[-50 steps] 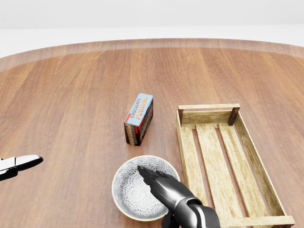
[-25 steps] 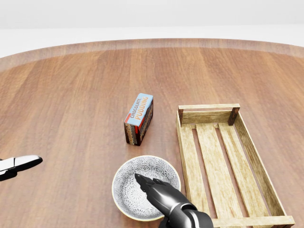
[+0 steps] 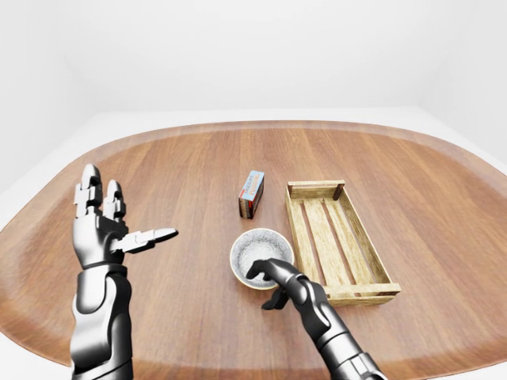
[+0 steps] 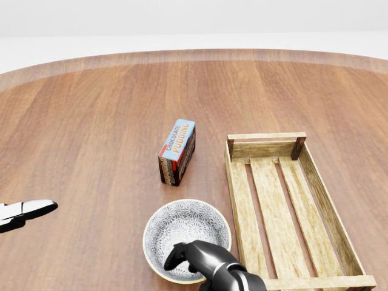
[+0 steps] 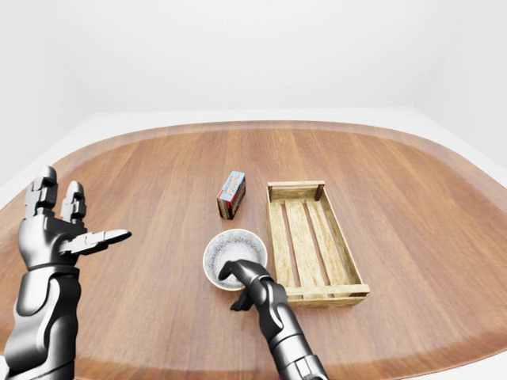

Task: Pick up the bowl on the left and put it in the tray.

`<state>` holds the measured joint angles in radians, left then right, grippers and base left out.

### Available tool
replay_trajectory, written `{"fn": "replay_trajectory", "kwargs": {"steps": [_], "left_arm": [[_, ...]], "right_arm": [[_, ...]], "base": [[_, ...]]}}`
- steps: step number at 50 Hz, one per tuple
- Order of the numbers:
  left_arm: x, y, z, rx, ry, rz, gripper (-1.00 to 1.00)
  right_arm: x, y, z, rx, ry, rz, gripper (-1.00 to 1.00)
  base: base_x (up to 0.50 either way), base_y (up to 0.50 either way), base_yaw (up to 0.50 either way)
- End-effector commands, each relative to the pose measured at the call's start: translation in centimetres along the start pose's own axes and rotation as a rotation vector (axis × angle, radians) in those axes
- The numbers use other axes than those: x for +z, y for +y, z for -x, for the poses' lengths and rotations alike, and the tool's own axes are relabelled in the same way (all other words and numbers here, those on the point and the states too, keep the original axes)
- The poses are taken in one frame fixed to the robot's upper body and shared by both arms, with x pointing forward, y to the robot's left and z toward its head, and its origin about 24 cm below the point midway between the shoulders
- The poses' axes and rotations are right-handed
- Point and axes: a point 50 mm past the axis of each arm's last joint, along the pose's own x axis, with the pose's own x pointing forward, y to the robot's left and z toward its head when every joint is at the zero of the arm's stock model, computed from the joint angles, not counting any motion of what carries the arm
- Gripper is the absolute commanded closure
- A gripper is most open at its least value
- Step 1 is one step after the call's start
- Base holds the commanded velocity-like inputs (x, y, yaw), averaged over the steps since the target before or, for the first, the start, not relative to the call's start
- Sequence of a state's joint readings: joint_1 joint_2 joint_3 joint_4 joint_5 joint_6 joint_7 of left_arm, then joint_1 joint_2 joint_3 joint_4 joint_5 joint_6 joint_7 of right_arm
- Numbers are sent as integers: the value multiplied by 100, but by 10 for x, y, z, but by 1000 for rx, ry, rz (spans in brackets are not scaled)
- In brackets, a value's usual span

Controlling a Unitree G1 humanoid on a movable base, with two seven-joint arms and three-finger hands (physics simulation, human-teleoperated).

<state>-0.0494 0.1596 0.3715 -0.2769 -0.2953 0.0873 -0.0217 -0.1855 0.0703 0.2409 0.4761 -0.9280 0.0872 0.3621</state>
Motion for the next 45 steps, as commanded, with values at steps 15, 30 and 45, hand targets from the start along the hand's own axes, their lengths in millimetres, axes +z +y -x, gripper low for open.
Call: {"fn": "replay_trajectory", "kwargs": {"steps": [15,30,45], "left_arm": [[-4,1,-1,1,19,7,-100],[1,0,3,-3,-4,11,-100],[3,5,4,9,-9,11,-100]], "right_arm": [[12,6,5,28,-44,17,100],[26,-7,13,14,-89,85,100],[57,-53,33,-66,-151,227,100]], "base": [[0,0,0],[0,0,0],[0,0,0]]}}
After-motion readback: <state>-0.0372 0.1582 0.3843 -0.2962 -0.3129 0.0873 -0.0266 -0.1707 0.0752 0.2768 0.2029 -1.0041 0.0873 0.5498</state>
